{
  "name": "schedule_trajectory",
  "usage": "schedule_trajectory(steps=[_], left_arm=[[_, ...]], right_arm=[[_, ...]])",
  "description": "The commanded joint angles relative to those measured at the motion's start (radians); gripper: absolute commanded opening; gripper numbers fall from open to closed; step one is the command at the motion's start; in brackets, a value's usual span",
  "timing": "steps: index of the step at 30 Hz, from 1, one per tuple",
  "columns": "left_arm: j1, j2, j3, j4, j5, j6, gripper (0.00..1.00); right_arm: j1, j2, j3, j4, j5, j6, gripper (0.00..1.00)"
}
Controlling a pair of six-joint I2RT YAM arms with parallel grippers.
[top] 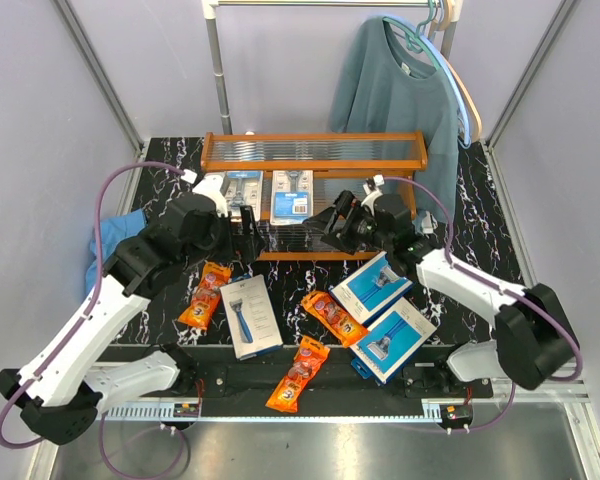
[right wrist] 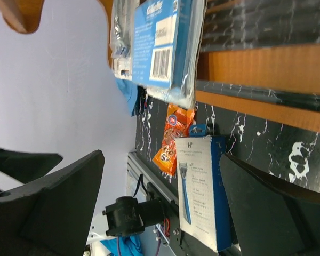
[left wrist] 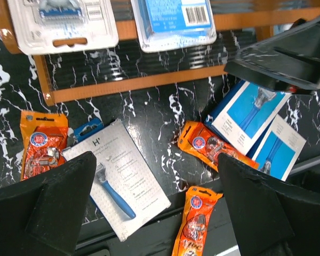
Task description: Place and organize the shaving razors onto the shelf
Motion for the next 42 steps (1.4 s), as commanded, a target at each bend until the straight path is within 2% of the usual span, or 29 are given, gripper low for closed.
schedule_trajectory(steps=[1, 9, 12, 21, 27, 37, 42], left_arm=[[0.003, 0.010, -0.026, 0.034, 0.063, 0.018, 0.99], [-0.001, 0.000, -0.153, 0.109, 0.198, -0.019, 0.99], [-0.037, 0.001, -0.211, 0.139, 0.218, -0.040, 0.99], [-0.248, 0.089, -0.288, 0.227, 0.220, -0.112, 0.99], [-0.348, 0.156, -0.358, 0.336, 0.252, -0.180, 0.98], [-0.540, 0.322, -0.360, 0.390, 0.228, -0.253, 0.94], [-0.586, 0.368, -0.345, 0.387, 0.197, -0.278, 0.94]], right_arm=[[0.010, -0.098, -0.033, -0.048, 0.021, -0.028, 1.00], [0.013, -0.259, -0.120, -0.141, 0.028, -0.024, 1.00], [0.015, -0.325, -0.163, -0.173, 0.029, -0.019, 1.00], [0.025, -0.526, -0.265, -0.291, 0.043, 0.021, 1.00], [0.027, -0.655, -0.332, -0.359, 0.055, 0.051, 1.00], [0.029, -0.747, -0.358, -0.428, 0.074, 0.067, 1.00], [0.029, -0.756, -0.351, -0.442, 0.077, 0.061, 1.00]])
